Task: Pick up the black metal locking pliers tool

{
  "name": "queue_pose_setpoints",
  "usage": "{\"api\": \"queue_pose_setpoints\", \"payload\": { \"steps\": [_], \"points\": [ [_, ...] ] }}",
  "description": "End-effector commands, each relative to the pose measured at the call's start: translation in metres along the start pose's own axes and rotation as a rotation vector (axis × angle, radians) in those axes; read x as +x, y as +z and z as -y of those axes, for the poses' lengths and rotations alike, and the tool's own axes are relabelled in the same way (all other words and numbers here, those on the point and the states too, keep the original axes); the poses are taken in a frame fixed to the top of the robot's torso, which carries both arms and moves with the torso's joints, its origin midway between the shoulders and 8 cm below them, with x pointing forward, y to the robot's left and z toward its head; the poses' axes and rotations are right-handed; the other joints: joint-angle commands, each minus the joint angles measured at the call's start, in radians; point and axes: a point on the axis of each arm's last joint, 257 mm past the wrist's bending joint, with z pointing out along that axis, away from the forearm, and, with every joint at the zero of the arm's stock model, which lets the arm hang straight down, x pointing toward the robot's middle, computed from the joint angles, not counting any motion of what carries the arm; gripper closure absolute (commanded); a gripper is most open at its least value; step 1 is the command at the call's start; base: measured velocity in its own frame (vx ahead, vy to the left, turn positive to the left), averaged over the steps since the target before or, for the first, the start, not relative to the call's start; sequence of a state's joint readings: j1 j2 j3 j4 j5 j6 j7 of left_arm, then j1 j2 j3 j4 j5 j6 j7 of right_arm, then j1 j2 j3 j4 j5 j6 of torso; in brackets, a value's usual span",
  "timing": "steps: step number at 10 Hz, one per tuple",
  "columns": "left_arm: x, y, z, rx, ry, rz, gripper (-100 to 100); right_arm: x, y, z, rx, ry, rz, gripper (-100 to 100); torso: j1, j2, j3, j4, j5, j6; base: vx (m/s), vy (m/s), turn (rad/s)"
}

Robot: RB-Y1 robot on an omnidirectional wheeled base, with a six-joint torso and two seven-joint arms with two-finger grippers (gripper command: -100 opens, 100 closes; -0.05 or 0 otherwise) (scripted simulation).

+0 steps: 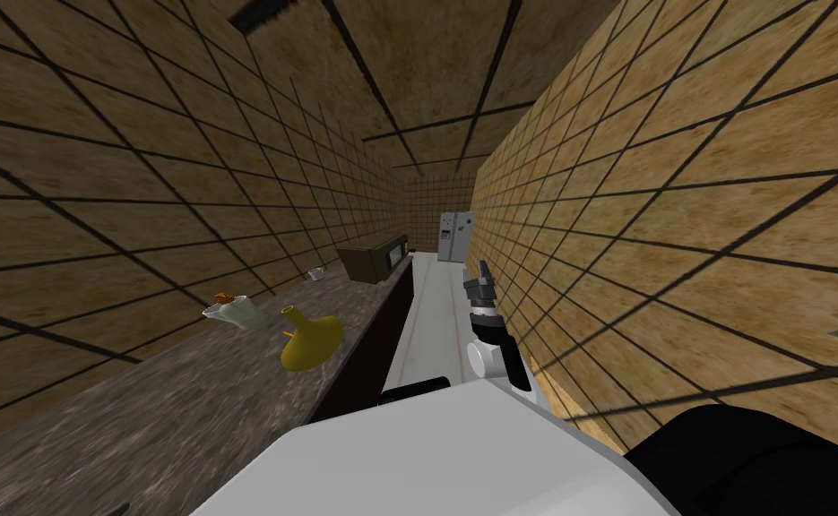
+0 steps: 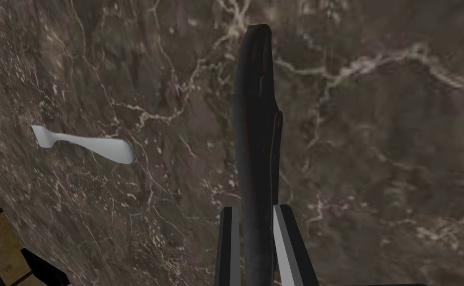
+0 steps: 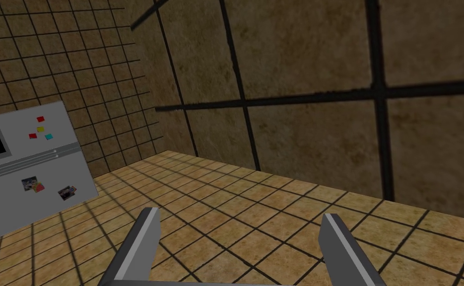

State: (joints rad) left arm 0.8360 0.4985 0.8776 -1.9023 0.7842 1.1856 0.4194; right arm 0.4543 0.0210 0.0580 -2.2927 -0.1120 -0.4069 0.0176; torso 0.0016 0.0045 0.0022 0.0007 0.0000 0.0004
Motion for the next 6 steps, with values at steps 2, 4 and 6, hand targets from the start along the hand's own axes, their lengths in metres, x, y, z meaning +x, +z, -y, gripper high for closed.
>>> {"api": "queue_pose_setpoints", "payload": {
  "steps": [2,4,6],
  "points": [
    [0.011,-0.006,-0.005,0.002,-0.016,0.001,100,0.0,0.0,0.0,0.0,0.0,0.0,0,0.0,0.0,0.0,0.0,0.0,0.0,-0.044,0.028,-0.019],
    [0.017,-0.01,-0.008,0.003,-0.022,0.001,100,0.0,0.0,0.0,0.0,0.0,0.0,0,0.001,0.0,0.0,0.0,0.0,0.0,-0.053,0.036,-0.033],
    [0.017,-0.009,-0.007,0.003,-0.019,0.002,0,0.0,0.0,0.0,0.0,0.0,0.0,0,0.0,-0.002,-0.001,0.0,0.0,-0.001,-0.009,0.005,-0.003]
  ]
}}
